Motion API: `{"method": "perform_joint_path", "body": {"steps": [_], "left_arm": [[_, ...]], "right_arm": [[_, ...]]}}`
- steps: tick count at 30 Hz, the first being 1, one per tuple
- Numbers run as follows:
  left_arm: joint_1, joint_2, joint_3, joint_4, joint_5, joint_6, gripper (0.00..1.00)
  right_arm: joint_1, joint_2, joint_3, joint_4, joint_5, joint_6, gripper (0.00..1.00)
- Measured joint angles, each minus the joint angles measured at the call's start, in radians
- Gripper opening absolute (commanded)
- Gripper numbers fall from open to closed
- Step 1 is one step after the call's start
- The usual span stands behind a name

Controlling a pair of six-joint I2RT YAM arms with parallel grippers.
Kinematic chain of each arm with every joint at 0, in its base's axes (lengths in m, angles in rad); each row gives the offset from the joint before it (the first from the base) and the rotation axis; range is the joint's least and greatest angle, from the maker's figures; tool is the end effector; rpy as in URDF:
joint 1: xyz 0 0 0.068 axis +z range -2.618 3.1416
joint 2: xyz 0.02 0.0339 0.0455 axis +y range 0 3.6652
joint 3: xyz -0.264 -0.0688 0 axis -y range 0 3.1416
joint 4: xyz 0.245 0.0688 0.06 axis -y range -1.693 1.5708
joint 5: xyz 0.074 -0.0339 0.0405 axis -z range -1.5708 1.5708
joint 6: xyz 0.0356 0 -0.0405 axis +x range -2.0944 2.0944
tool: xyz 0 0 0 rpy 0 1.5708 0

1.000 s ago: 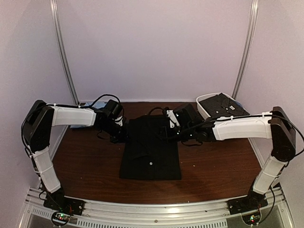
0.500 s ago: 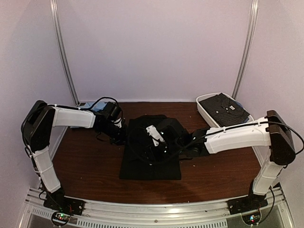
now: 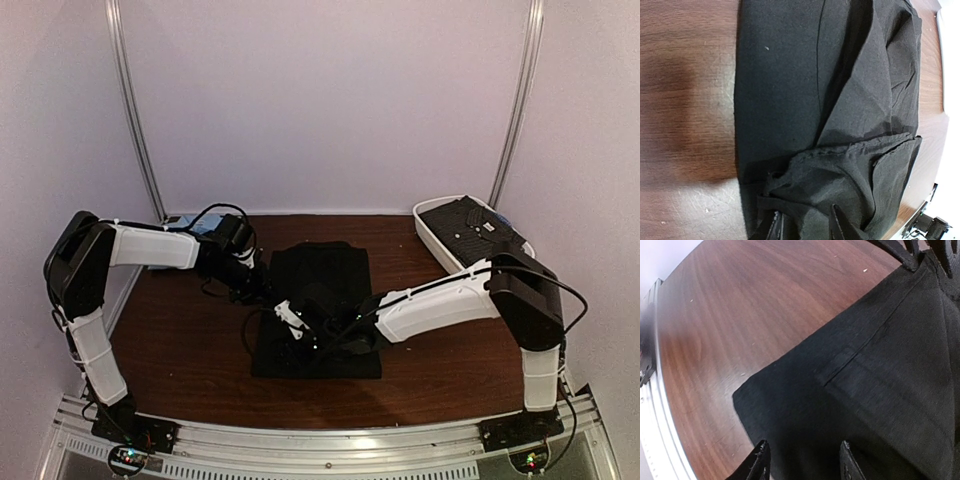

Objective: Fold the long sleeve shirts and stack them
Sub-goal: Smooth out the 2/3-rectangle-folded shirt at the center of the board.

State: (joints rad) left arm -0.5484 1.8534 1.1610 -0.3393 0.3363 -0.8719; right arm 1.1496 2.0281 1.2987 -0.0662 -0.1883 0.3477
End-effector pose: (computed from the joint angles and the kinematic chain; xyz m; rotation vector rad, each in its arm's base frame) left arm 0.3145 -0.2059 0.1645 -0.3235 2.8037 -0.8706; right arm 0.1720 0.4001 0.1540 -1.0875 2.3131 0.8864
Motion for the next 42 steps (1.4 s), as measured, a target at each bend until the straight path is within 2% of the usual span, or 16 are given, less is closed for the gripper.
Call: {"method": "perform_joint_path", "body": {"steps": [5,8,10,13,17,20,25,30,35,42], "left_arm": [[0.0,0.0,0.0,0.0,0.0,0.004,0.34],[0.002,-0.005,0.0,-0.002,-0.003,0.009,0.4],[0.007,-0.014,0.0,-0.005,-0.012,0.014,0.51],[0.023,-0.035,0.0,-0.013,-0.026,0.026,0.59],[0.057,-0.079,0.0,-0.031,-0.053,0.044,0.61],[0.07,-0.11,0.0,-0.037,-0.076,0.059,0.57],[0.066,-0.145,-0.008,-0.034,-0.072,0.09,0.4],[0.014,-0.145,-0.008,-0.02,-0.036,0.112,0.28],[-0.083,-0.096,0.036,0.013,0.011,0.118,0.24],[-0.158,0.073,0.143,0.066,0.065,0.118,0.23]], "right_arm": [[-0.036,0.028,0.027,0.01,0.028,0.023,0.49],[-0.079,0.028,0.038,0.019,0.055,0.042,0.49],[-0.115,0.028,0.039,0.034,0.071,0.056,0.49],[-0.167,0.028,0.039,0.041,0.086,0.087,0.49],[-0.22,0.028,0.039,0.042,0.1,0.124,0.5],[-0.237,0.027,0.039,0.041,0.117,0.14,0.51],[-0.244,0.001,0.028,0.039,0.143,0.159,0.51],[-0.273,-0.109,-0.045,0.044,0.144,0.182,0.44],[-0.339,-0.208,-0.143,0.072,0.136,0.204,0.42],[-0.406,-0.225,-0.272,0.124,0.042,0.237,0.4]]}}
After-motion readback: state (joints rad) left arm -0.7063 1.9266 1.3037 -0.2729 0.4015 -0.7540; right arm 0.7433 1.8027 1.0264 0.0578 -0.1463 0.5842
